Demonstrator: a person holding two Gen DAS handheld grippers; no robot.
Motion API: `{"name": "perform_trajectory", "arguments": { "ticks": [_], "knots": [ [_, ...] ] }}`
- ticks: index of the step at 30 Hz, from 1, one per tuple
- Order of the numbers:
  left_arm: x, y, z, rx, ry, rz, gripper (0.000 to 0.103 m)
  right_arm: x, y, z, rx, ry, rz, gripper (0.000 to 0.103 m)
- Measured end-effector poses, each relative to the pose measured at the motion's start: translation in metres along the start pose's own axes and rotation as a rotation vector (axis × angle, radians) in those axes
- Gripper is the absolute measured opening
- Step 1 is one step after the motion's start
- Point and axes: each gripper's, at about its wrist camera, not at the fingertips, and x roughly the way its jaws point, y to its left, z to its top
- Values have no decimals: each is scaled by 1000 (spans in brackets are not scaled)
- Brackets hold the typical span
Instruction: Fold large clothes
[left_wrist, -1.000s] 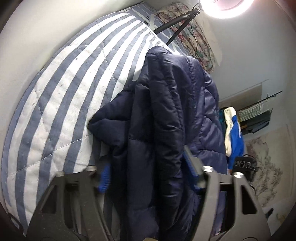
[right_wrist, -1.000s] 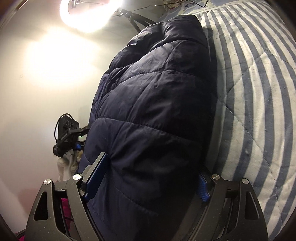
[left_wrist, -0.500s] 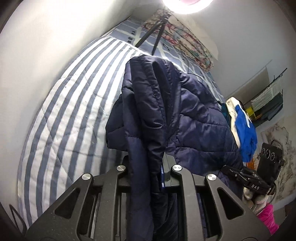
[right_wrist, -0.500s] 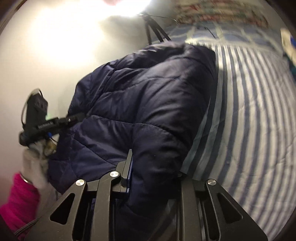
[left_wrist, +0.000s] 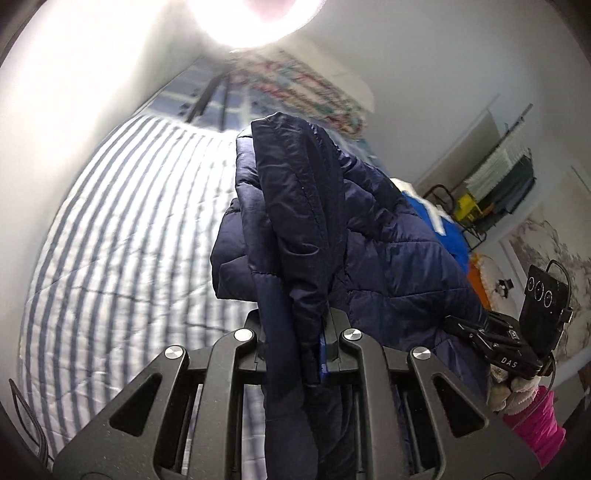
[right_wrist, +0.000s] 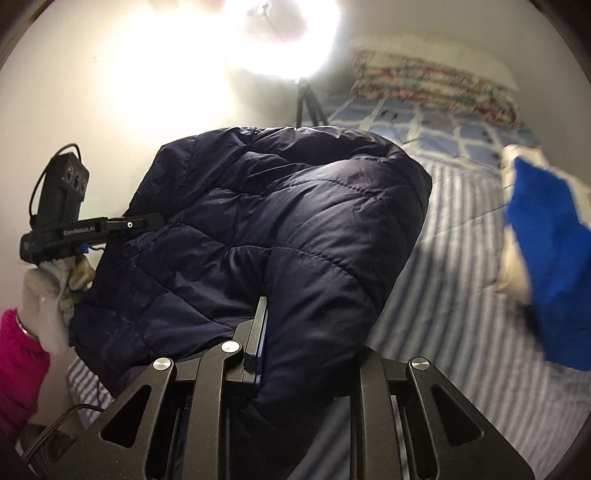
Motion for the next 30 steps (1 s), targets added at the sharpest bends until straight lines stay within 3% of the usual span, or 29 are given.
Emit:
{"name": "perform_trajectory", "arguments": {
  "ticks": [7, 16, 24, 30],
  "knots": [
    [12, -81, 14, 99, -25, -48, 14, -73, -31, -8, -16, -73, -76, 18],
    [65, -182, 31, 189, -50, -109, 13, -141, -96, 0, -64, -122, -250, 18],
    [140, -266, 64, 255, -61, -138, 13, -168, -178, 22, -103, -159, -449, 18],
    [205, -308, 89, 294, -86, -140, 13, -166, -235, 36, -77, -176, -527, 18]
  ]
}}
